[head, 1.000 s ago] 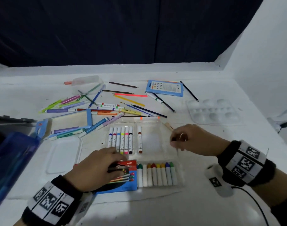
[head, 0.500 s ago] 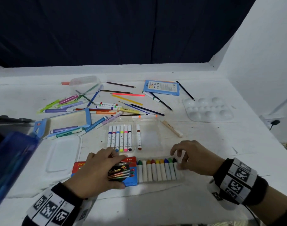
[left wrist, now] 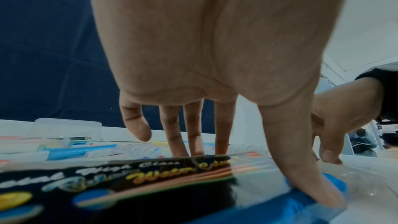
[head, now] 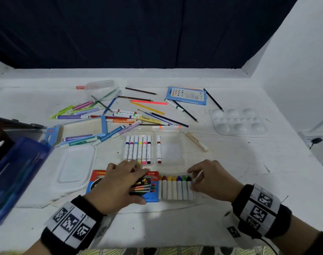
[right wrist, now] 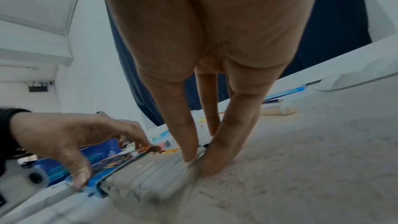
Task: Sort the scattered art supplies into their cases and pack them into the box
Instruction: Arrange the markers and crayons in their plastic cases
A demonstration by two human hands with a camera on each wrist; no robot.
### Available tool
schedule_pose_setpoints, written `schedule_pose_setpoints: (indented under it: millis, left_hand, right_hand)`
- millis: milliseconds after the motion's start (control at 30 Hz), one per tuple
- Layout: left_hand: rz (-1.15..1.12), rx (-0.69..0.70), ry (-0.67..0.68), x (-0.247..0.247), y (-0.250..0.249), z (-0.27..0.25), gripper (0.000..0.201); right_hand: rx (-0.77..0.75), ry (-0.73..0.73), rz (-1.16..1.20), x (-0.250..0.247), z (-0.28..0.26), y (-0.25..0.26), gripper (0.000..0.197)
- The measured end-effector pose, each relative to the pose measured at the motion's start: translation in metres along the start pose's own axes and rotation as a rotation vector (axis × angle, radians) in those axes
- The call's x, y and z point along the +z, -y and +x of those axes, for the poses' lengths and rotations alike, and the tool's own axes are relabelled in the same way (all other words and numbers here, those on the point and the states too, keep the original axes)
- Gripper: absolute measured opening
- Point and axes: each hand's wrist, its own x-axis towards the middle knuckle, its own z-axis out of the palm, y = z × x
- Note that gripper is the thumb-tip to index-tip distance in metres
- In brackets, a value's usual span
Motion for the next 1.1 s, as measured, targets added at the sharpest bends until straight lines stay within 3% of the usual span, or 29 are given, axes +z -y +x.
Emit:
schedule_pose_setpoints:
  millis: [167,667,867,1100]
  left_hand:
    - [0.026,0.032,-0.010,-0.001,-0.011,0.006,0.073]
    - [0.047,0.110,-0.085,0.009,-0.004,0.003,0.067]
    - [-0.052,0.191,-0.087,0.006,0.017,-0.004,0.053]
    - [-0.133,0.187,-0.058,0.008,0.060,-0.033,0.064]
  right_hand:
    - [-0.051,-0.028,-0.055,0.011,0.005,0.025,0.028]
    - [-0.047,-0.066,0.029,0.052,0.018,0.083,0.047]
    - [-0.035,-0.083,-0.087,0.054,0.018,0.096,0.026]
    - [0.016,0.072,-0.326,0.054,0.016,0.116,0.052]
